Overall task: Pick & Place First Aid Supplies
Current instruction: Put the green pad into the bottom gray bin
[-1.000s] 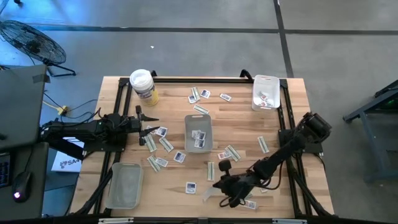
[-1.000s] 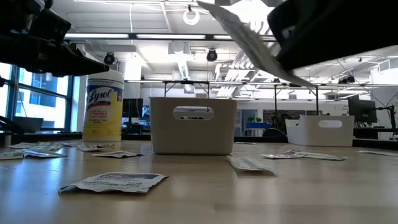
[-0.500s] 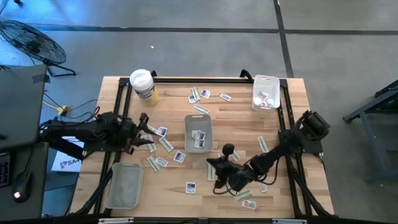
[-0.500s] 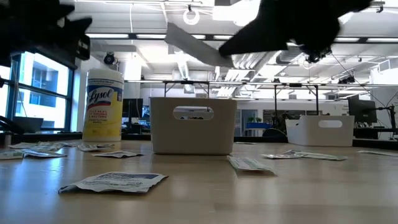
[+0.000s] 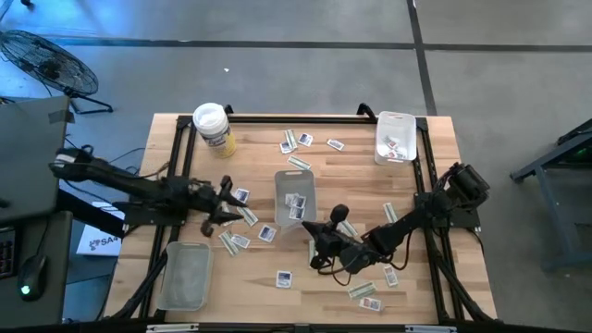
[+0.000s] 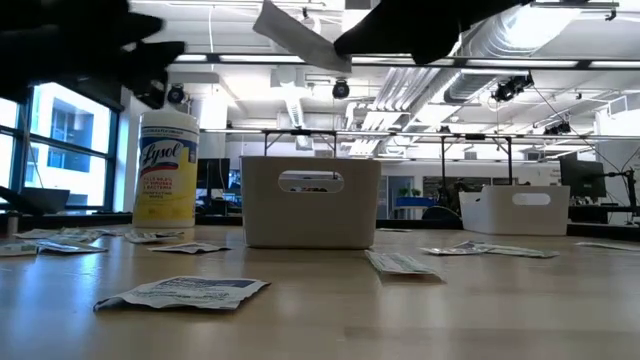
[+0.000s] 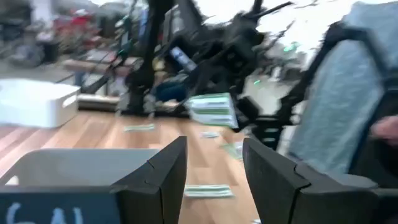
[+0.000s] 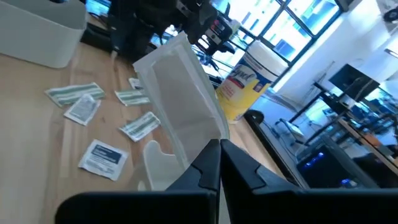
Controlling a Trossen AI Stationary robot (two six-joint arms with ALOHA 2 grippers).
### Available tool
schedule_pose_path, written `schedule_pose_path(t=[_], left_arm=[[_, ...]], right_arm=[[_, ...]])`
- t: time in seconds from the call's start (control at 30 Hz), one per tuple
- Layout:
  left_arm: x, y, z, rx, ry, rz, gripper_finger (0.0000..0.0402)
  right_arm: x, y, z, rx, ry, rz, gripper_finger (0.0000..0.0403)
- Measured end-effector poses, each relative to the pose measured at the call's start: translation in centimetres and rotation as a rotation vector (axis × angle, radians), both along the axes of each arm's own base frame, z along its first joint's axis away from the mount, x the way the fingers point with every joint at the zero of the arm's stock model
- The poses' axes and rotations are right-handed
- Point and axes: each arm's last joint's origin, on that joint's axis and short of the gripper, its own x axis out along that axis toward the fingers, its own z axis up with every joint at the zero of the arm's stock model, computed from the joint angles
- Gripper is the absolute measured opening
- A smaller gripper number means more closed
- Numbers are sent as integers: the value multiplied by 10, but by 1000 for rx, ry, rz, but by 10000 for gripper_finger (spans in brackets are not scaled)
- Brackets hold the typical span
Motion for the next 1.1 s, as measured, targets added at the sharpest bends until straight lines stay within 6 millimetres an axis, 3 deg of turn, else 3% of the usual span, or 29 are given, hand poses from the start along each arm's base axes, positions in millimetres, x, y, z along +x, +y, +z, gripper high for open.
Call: schedule_pose_path(t=[0.27, 0.53, 0.73, 0.93, 1.1], left_arm=[[67, -17, 8, 6, 150, 46, 158], [125, -31, 15, 81, 241, 44, 210], [139, -33, 24, 81, 244, 63, 225], [138, -36, 21, 86, 268, -33, 225], [139, -33, 24, 78, 244, 60, 225]], right_arm=[[-3, 2, -1, -39, 18, -21, 0], [-14, 11, -6, -130, 69, -99, 0], [-19, 15, -7, -148, 72, -117, 0], [-23, 14, -10, -171, 63, -202, 0], [-25, 18, -10, -155, 60, -178, 0]])
